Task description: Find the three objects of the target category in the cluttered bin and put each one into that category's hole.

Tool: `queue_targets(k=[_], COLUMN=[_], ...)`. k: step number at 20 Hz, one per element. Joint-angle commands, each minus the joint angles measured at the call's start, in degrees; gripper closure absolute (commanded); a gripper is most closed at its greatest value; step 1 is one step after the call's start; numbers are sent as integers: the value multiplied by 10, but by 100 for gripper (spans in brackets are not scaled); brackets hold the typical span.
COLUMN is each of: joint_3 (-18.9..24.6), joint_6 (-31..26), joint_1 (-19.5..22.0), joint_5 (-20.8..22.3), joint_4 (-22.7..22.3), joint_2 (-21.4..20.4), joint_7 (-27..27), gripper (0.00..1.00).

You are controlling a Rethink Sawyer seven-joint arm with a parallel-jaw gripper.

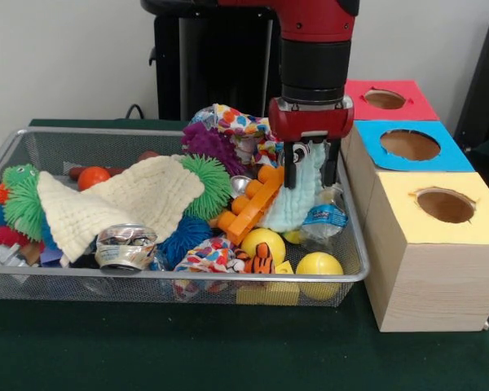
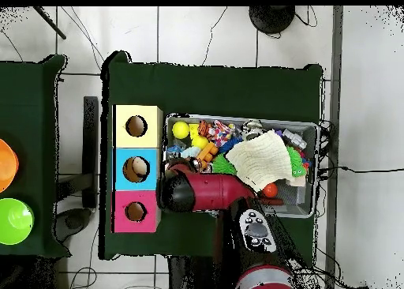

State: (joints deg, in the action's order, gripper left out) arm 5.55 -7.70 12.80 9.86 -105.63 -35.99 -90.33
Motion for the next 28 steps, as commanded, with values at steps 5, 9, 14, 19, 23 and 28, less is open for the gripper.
queue_targets(k=[5, 9, 14, 19, 23, 28], joint_3=[0, 0, -1, -6, -13, -20], joint_6=[52, 61, 64, 66, 32, -14], joint_1=[-7, -7, -8, -16, -44, -78], joint_5=[11, 11, 8, 1, -18, -43], joint_4=[-57, -58, -60, -60, -42, -3], joint_2=[36, 45, 44, 42, 24, 17], joint_7=[-107, -107, -105, -107, -109, -108], gripper=[0, 0, 0, 0, 0, 0])
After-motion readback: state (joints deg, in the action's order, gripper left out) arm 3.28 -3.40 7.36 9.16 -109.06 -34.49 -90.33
